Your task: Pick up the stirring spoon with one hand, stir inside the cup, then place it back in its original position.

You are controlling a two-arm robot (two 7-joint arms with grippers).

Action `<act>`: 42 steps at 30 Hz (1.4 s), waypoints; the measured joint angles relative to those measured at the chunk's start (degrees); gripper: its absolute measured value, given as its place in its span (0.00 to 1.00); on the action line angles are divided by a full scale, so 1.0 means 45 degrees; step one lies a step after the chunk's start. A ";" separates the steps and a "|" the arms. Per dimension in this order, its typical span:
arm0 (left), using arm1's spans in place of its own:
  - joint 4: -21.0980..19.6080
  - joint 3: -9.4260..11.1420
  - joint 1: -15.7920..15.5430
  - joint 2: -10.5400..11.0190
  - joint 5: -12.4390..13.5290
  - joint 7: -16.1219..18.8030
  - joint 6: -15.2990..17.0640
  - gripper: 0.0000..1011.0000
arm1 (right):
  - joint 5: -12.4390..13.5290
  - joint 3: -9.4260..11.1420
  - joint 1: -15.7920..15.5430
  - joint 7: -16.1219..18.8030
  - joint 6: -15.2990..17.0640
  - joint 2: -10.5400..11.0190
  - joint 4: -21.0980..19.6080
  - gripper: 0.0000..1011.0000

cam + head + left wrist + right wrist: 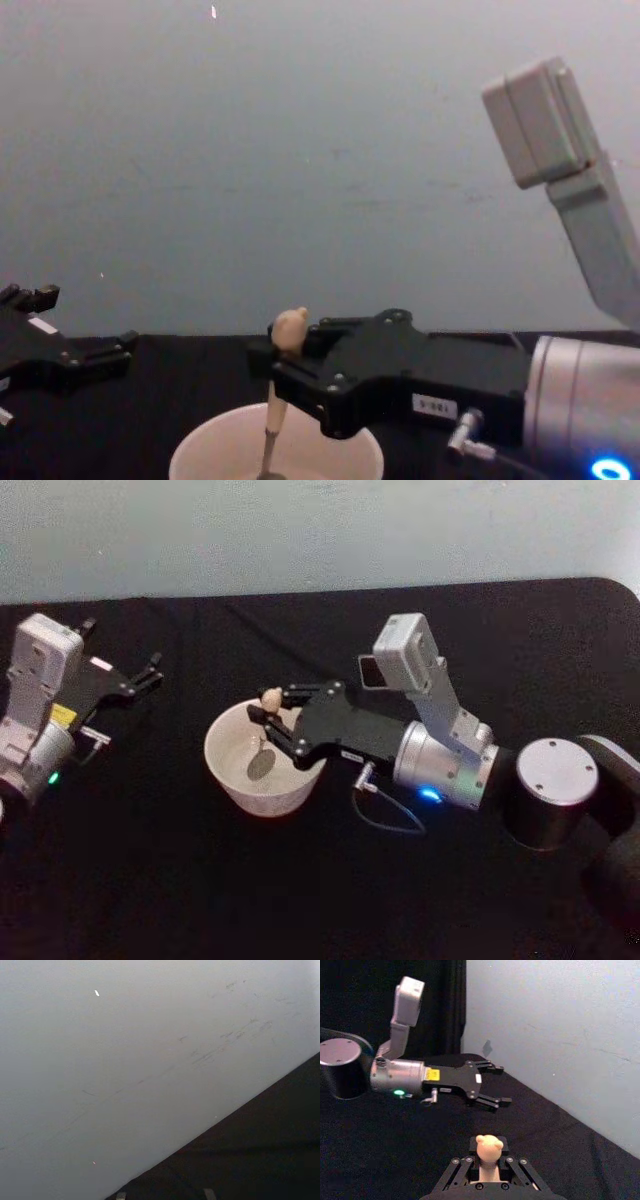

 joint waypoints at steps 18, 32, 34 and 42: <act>0.0000 0.0001 0.0000 0.0000 0.0000 0.0000 0.0000 0.99 | -0.0330 0.0404 0.0391 -0.0344 -0.0067 -0.0421 0.0806 0.20; 0.0000 0.0000 0.0000 0.0000 0.0001 0.0000 -0.0001 0.99 | 0.0188 0.0822 -0.0299 -0.0095 0.0125 0.0227 -0.0180 0.20; 0.0000 0.0001 -0.0001 0.0000 0.0001 0.0000 -0.0001 0.99 | 0.0256 0.0828 -0.0415 -0.0033 0.0136 0.0347 -0.0356 0.20; 0.0000 0.0001 0.0000 0.0000 0.0001 0.0000 -0.0001 0.99 | 0.0351 0.0696 -0.0735 0.0187 0.0146 0.0702 -0.0810 0.20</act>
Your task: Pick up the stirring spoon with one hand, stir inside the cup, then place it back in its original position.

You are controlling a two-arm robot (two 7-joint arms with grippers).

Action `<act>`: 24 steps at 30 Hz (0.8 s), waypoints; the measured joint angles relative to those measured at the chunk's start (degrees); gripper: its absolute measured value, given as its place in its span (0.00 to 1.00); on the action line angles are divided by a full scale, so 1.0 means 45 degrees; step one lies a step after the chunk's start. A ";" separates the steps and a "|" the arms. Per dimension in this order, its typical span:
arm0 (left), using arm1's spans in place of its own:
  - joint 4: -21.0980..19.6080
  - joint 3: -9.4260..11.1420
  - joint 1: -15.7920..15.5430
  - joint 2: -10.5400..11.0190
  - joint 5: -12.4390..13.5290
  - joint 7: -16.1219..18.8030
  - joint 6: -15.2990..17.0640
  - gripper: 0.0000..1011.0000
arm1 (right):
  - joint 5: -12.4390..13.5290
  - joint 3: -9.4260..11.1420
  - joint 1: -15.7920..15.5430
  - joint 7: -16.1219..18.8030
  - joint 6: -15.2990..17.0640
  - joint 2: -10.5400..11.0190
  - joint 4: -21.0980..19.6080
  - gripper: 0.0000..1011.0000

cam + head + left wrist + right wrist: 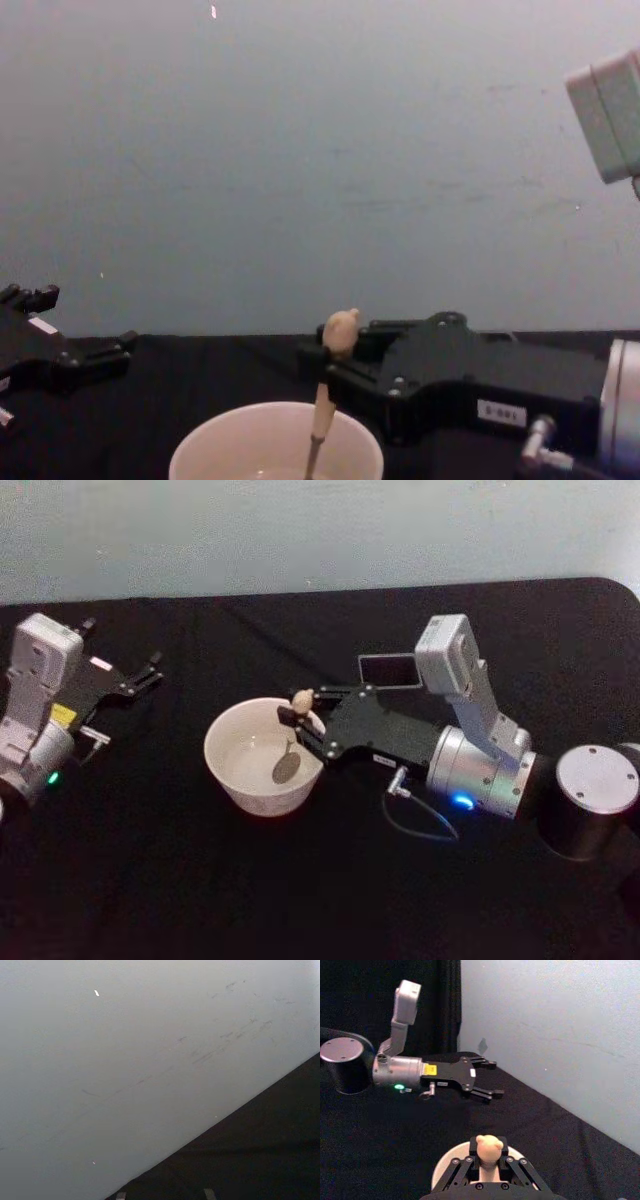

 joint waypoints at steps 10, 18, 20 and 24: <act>0.0000 0.0000 0.0000 0.0000 0.0000 0.0000 0.0000 0.99 | 0.0059 -0.0324 0.0059 0.0086 0.0027 -0.0110 -0.0062 0.20; 0.0000 0.0000 0.0000 0.0000 0.0000 0.0000 0.0000 0.99 | -0.0238 -0.0666 0.0496 -0.0063 0.0081 -0.0579 0.0590 0.20; 0.0000 0.0000 0.0000 0.0000 0.0000 0.0000 0.0000 0.99 | -0.0303 -0.0702 0.0583 -0.0105 0.0080 -0.0671 0.0719 0.20; 0.0000 0.0000 0.0000 0.0000 0.0000 0.0000 0.0000 0.99 | -0.0416 -0.0730 0.0772 -0.0193 0.0070 -0.0857 0.1017 0.20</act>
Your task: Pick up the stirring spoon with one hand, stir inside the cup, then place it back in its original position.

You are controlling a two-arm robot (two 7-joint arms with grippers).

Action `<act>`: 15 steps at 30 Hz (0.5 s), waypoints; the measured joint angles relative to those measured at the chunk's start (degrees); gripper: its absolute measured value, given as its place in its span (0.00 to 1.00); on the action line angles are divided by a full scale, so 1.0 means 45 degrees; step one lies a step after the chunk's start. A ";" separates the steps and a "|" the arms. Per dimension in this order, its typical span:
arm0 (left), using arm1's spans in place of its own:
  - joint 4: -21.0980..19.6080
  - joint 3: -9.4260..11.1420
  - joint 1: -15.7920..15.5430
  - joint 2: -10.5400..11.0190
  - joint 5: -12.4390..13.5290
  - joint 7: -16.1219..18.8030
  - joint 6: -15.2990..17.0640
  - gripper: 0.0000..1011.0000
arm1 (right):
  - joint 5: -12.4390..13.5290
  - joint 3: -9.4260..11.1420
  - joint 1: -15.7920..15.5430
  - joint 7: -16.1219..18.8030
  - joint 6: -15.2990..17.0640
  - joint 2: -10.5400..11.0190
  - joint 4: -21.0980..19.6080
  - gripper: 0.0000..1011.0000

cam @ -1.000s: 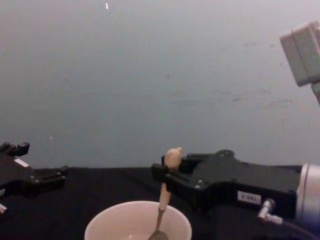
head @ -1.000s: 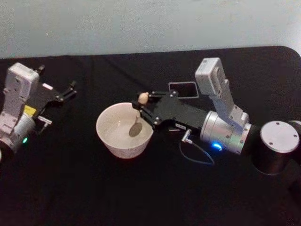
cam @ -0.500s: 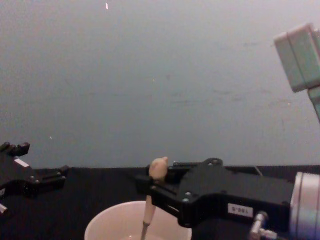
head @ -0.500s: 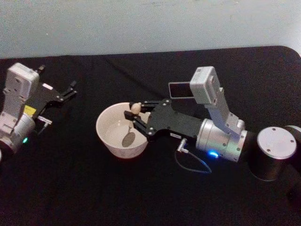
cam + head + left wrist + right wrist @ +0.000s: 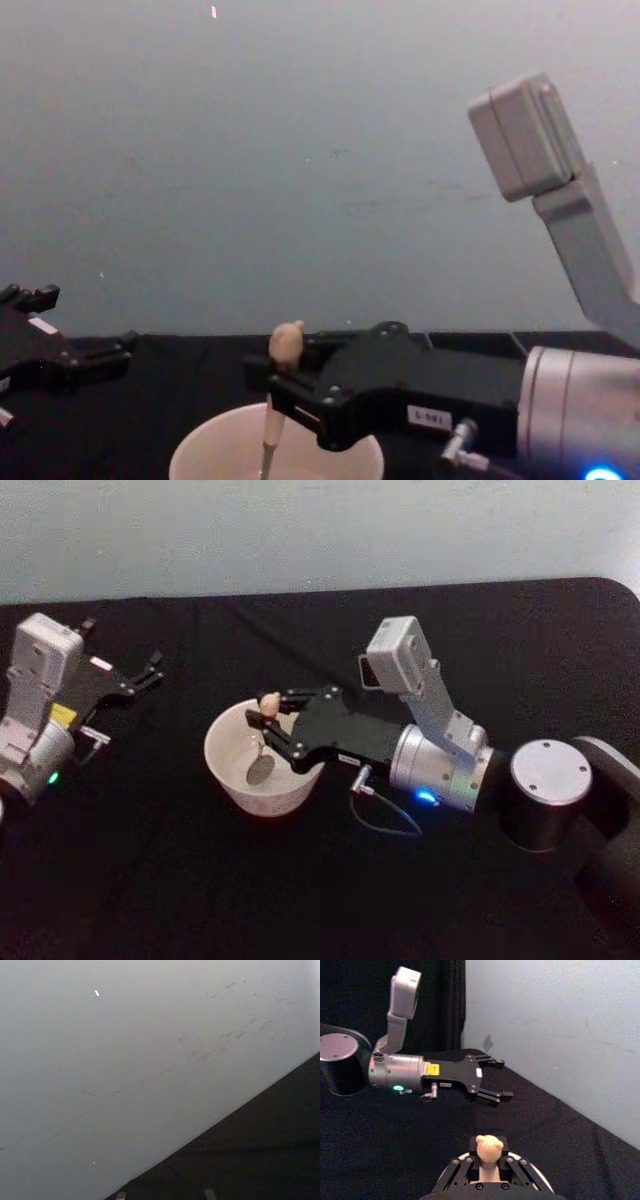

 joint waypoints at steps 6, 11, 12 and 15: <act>0.0000 0.0000 0.0000 0.0000 0.0000 0.0000 0.0000 0.99 | -0.0068 0.0106 0.0207 -0.0128 -0.0039 -0.0193 0.0297 0.20; 0.0000 0.0000 0.0000 0.0000 0.0000 0.0000 0.0000 0.99 | -0.0091 0.0226 0.0286 -0.0203 -0.0071 -0.0241 0.0446 0.20; 0.0000 0.0000 0.0000 0.0000 0.0000 0.0000 0.0000 0.99 | -0.0104 0.0256 0.0298 -0.0226 -0.0074 -0.0242 0.0465 0.20; 0.0000 0.0000 0.0000 -0.0001 0.0000 0.0000 0.0000 0.99 | -0.0137 0.0324 0.0296 -0.0252 -0.0084 -0.0221 0.0480 0.20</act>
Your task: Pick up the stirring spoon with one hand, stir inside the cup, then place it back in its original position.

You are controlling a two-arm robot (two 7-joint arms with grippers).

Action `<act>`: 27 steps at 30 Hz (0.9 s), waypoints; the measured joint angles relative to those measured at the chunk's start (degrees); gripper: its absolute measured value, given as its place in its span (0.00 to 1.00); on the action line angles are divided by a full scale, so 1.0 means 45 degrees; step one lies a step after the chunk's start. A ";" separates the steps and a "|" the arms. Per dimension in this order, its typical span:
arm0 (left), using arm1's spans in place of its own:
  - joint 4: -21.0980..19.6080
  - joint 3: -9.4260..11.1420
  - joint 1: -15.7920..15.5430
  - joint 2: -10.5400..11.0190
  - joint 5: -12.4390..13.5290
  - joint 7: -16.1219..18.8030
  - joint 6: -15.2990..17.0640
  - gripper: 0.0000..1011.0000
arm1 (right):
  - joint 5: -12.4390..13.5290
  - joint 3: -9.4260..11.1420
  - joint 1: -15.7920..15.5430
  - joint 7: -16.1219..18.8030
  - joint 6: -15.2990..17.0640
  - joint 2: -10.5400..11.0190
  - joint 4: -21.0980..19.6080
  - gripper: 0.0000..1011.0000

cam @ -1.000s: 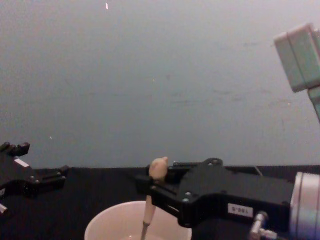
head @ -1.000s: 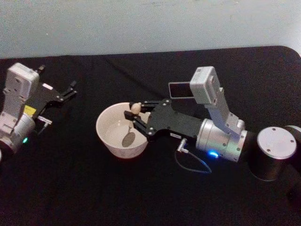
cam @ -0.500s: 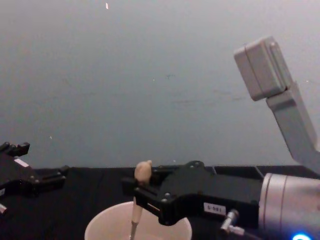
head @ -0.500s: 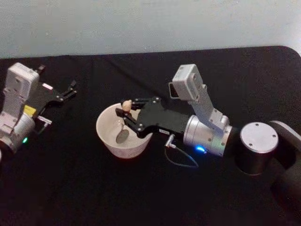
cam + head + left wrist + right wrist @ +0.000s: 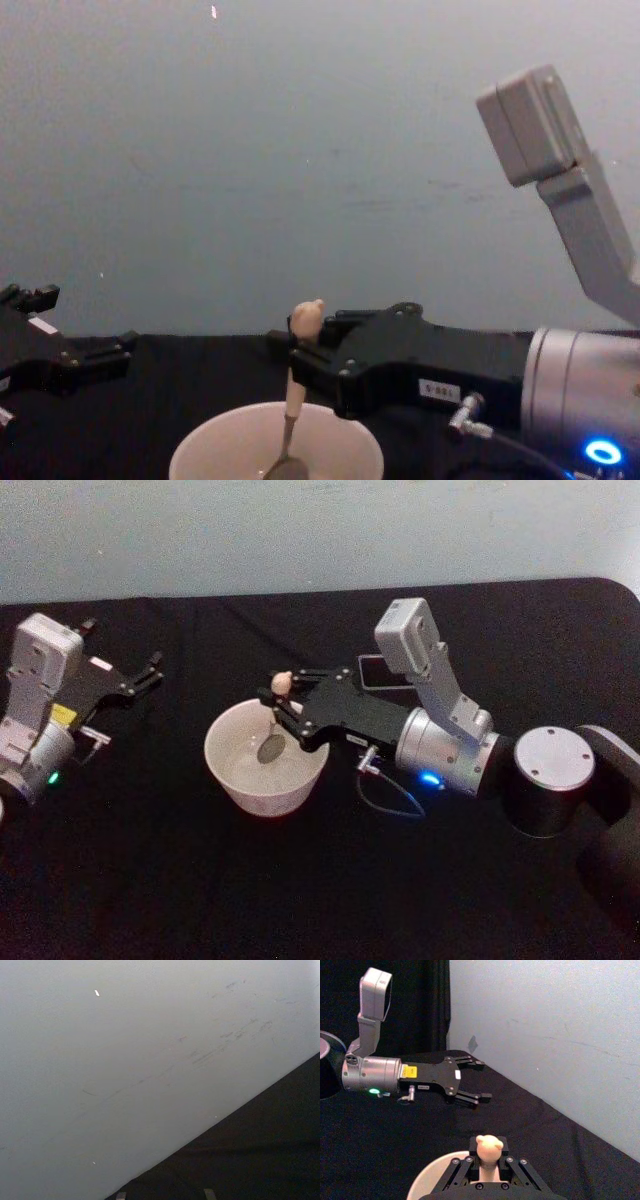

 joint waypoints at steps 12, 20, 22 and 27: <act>0.0000 0.0001 0.0001 0.0001 -0.0001 -0.0001 0.0000 0.99 | 0.0113 0.0322 -0.0345 0.0036 -0.0009 0.0378 -0.0468 0.20; 0.0000 0.0000 0.0000 0.0001 0.0000 0.0000 0.0000 0.99 | 0.0348 0.0465 -0.0759 0.0210 -0.0034 0.0764 -0.1095 0.20; 0.0000 0.0000 0.0000 0.0001 0.0000 -0.0001 0.0000 0.99 | 0.0362 0.0436 -0.0851 0.0255 -0.0032 0.0857 -0.1215 0.20; 0.0000 0.0001 0.0001 0.0001 0.0000 0.0000 0.0000 0.99 | 0.0368 0.0301 -0.1012 0.0383 -0.0020 0.1000 -0.1402 0.20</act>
